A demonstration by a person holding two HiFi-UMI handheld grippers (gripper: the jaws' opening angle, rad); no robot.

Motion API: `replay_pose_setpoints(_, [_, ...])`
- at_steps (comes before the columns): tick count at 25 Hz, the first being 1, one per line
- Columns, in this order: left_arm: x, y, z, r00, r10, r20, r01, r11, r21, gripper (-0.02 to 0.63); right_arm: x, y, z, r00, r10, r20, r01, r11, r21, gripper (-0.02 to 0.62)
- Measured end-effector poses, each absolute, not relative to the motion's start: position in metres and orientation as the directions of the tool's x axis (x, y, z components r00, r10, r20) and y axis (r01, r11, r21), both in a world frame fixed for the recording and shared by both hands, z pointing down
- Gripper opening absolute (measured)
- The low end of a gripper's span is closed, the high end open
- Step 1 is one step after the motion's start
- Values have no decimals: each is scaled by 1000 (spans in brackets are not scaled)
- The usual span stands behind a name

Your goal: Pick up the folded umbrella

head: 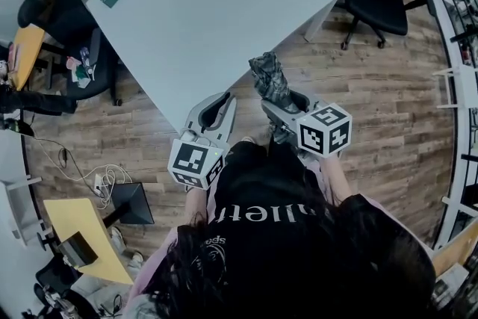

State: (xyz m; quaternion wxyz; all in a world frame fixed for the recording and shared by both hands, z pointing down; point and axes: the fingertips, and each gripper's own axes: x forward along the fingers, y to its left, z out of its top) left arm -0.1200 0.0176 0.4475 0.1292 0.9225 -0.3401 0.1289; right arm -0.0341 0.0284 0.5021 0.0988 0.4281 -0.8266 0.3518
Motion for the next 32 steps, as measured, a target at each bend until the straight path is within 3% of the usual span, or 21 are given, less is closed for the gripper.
replay_pose_setpoints(32, [-154, 65, 444, 774, -574, 267, -620, -773, 136, 51, -74, 81, 499, -592, -655, 469, -795, 378, -475, 241])
